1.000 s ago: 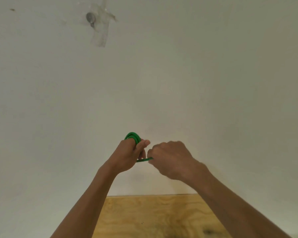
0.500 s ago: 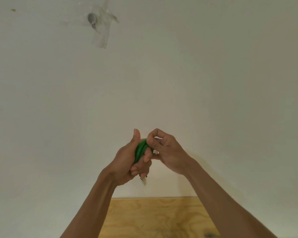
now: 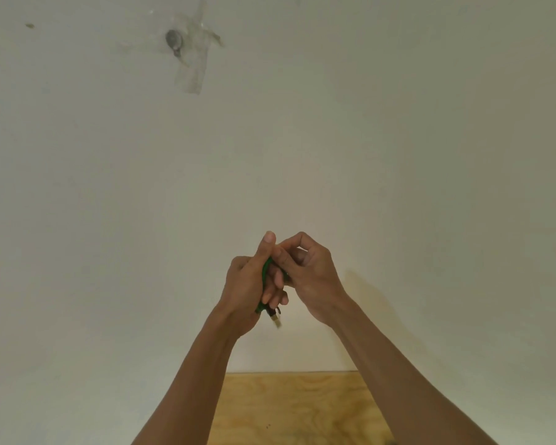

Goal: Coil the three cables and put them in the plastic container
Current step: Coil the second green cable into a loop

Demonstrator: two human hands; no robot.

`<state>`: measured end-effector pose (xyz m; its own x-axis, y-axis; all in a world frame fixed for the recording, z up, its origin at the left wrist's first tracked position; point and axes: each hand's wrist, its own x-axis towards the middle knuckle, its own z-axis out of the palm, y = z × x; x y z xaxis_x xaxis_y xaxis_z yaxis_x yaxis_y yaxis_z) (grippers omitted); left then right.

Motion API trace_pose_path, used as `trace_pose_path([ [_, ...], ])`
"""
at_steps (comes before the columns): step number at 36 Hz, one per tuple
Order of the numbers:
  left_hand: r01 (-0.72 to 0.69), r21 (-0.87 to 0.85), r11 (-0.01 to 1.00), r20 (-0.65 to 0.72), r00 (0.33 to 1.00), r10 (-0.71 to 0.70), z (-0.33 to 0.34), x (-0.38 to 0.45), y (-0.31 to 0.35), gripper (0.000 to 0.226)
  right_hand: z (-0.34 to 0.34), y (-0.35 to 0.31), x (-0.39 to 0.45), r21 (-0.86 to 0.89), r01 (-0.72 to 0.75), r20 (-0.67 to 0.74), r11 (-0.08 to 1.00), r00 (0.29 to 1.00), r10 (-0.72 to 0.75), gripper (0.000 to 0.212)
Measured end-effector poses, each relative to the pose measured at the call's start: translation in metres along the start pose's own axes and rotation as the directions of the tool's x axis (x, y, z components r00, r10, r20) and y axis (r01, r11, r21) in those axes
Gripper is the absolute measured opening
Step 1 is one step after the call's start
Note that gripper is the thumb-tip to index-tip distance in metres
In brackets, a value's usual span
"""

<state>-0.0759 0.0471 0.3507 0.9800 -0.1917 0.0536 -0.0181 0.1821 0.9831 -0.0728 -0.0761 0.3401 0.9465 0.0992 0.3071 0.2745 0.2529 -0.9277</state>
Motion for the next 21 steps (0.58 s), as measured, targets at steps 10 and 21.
trace_pose_path([
  [10,-0.09,-0.103,0.991,-0.113,0.991,0.079,0.012,-0.002,-0.011,0.063,0.001,0.001,0.004,-0.032,-0.047,-0.039,0.998,0.998,0.046,0.027],
  [21,-0.179,0.027,0.984,-0.337,0.925,0.177,-0.001,0.005,-0.02,0.067,-0.003,0.008,0.004,-0.16,0.034,-0.132,0.987,0.99,-0.056,0.021],
])
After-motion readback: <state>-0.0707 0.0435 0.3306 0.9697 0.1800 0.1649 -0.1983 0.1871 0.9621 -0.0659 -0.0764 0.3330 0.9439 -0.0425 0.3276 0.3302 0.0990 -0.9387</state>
